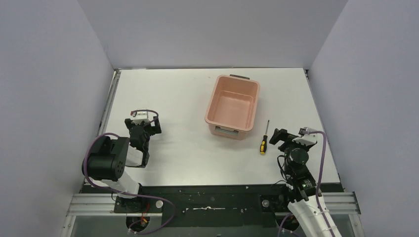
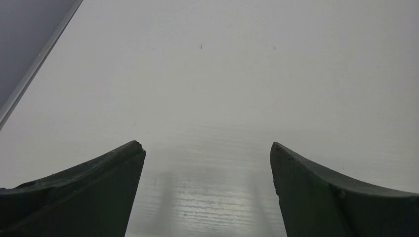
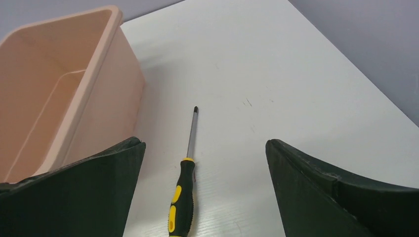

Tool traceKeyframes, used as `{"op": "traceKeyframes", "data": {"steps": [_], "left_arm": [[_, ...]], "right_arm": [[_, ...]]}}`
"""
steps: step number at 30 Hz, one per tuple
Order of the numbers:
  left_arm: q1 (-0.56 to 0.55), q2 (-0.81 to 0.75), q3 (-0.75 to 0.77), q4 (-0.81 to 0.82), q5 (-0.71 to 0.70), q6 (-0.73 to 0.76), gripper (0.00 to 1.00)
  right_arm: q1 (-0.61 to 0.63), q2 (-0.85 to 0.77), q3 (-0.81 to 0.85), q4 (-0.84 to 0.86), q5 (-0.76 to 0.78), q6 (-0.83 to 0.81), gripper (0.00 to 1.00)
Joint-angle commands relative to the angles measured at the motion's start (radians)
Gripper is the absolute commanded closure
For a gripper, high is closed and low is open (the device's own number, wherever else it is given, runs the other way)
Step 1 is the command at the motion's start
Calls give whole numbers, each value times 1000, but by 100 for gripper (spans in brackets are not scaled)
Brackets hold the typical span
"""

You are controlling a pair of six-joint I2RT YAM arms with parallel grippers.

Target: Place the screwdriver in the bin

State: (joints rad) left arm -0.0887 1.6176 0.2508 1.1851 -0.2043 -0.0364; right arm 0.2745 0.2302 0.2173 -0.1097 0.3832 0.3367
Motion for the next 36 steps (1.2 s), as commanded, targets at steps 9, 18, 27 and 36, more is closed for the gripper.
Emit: {"op": "traceKeyframes", "data": {"steps": [9,18,27,36], "left_arm": [[6,-8,3,24,10,9,3],[7,-8,2,25,9,9,3],[6,-8,2,25,10,10,3],[7,-8,2,24,11,10,3]], "right_arm": [[-14,597,612,-346,275,112,0],[-71,1025,974,-577,-30,71,3],[-101,1183,791,-485,-288,87,22],[-111,1258,599,-331,-341,104,33]]}}
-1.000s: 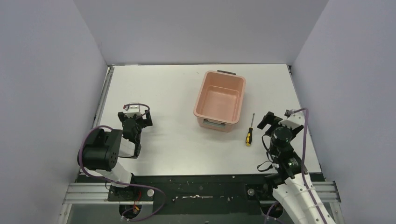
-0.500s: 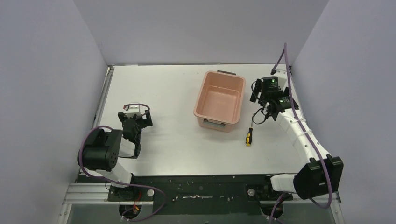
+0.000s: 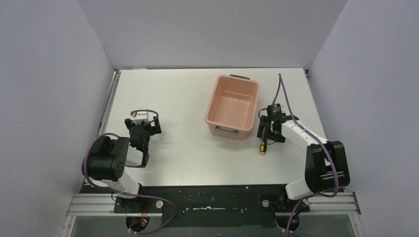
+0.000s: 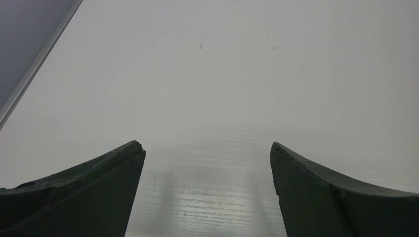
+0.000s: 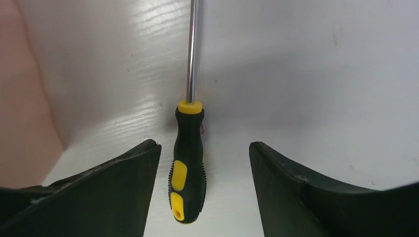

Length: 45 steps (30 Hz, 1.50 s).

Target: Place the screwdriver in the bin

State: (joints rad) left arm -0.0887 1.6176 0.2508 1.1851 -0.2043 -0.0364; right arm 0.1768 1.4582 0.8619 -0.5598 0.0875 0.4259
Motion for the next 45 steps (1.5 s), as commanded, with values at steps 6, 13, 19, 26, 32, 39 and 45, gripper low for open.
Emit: {"op": "traceKeyframes", "data": {"steps": [6,13,19,26,32,39,45], "left_arm": [[6,-7,2,24,10,9,3],[6,-8,3,25,10,9,3],[6,-8,2,25,10,10,3],[6,-8,2,24,10,9,3],[6,-8,2,25,10,9,3],[6,-8,2,24,10,9,3],[6,-8,2,25,10,9,3]], "right_arm": [[-22,108,-48,137,-14,-1,69],[-37,13,143,-49,34,-32,100],[-36,-46,456,-280,98,-45,100],[119,31,867,-391,119,16,100],[297,181,994,-342,118,59,100],[338,280,780,-179,87,90,100],[347,387,608,-59,37,120,100]]}}
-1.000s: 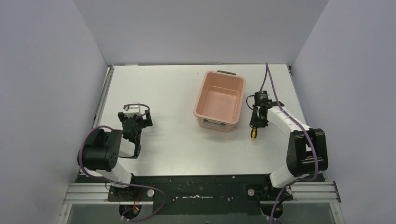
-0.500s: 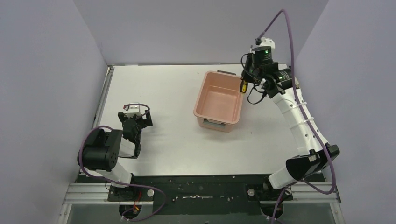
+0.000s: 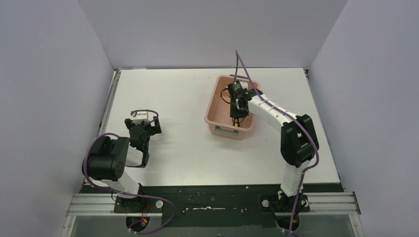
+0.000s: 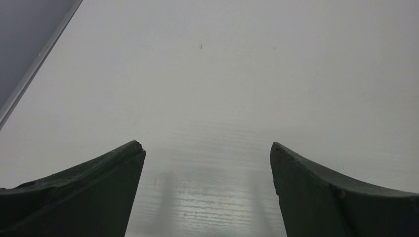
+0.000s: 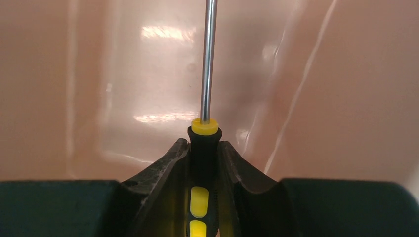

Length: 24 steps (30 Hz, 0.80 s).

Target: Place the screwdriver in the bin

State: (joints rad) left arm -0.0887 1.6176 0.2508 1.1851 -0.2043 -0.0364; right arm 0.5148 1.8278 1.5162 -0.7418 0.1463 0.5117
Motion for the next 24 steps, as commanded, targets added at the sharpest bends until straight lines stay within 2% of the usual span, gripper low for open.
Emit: {"op": "traceKeyframes", "data": {"steps": [1,3,5,7,8,9,11,15,21,24], "left_arm": [[6,-8,3,24,10,10,3],[6,-8,2,26,10,9,3],[6,-8,2,24,10,9,3],[6,-8,2,25,10,10,3],[7,-7,3,24,10,9,3],[5,-8,2,24,10,9,3],[6,-8,2,25,10,10,3],[6,-8,2,24,10,9,3],[6,-8,2,25,10,9,3],[7,-8,2,24,10,9,3]], "right_arm": [[10,36,-61,138,-21,37,100],[10,74,-83,165,-15,41,100],[10,104,-96,181,-1,43,93],[9,125,-104,192,4,49,84],[9,131,-106,196,5,52,77],[10,135,-106,197,7,55,64],[10,127,-99,192,15,57,54],[15,78,-49,158,39,49,47],[37,-48,57,95,82,13,43],[39,-129,102,73,80,-10,35]]}}
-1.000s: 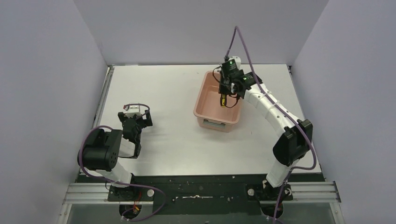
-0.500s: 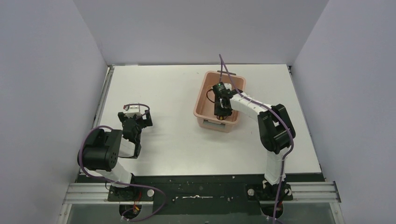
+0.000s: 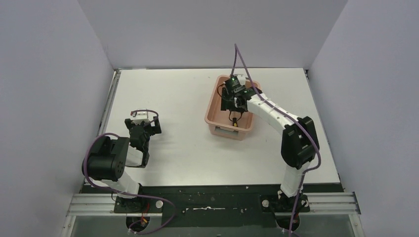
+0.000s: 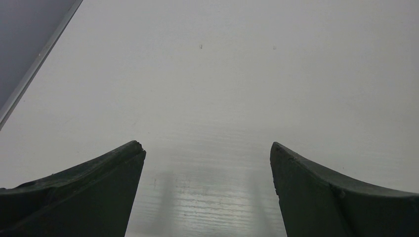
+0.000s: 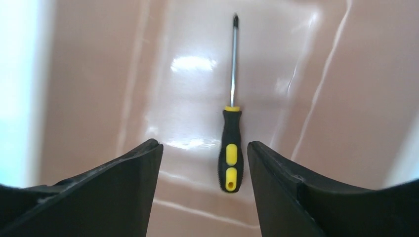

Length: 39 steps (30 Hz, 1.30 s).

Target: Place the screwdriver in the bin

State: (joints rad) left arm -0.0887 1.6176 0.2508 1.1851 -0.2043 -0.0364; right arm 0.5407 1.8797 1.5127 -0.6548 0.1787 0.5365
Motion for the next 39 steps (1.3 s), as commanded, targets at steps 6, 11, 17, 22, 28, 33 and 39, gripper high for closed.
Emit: {"op": "traceKeyframes", "data": {"steps": [6,11,17,22,28,33,39], "left_arm": [[6,-7,2,25,10,10,3],[6,-8,2,24,10,9,3],[6,-7,2,24,10,10,3],[6,-8,2,24,10,10,3],[6,-8,2,24,10,9,3],[7,-8,2,25,9,10,3],[6,-7,5,22,9,10,3]], "right_arm": [[-15,-355,99,25,44,-140,0],[-97,-544,-112,166,80,-223,0],[-199,-817,-576,470,188,-257,0],[-209,-960,-909,675,263,-228,0],[-209,-1009,-1183,890,284,-185,0],[-211,-1036,-1246,943,283,-178,0],[-212,-1047,-1253,958,268,-191,0]]}}
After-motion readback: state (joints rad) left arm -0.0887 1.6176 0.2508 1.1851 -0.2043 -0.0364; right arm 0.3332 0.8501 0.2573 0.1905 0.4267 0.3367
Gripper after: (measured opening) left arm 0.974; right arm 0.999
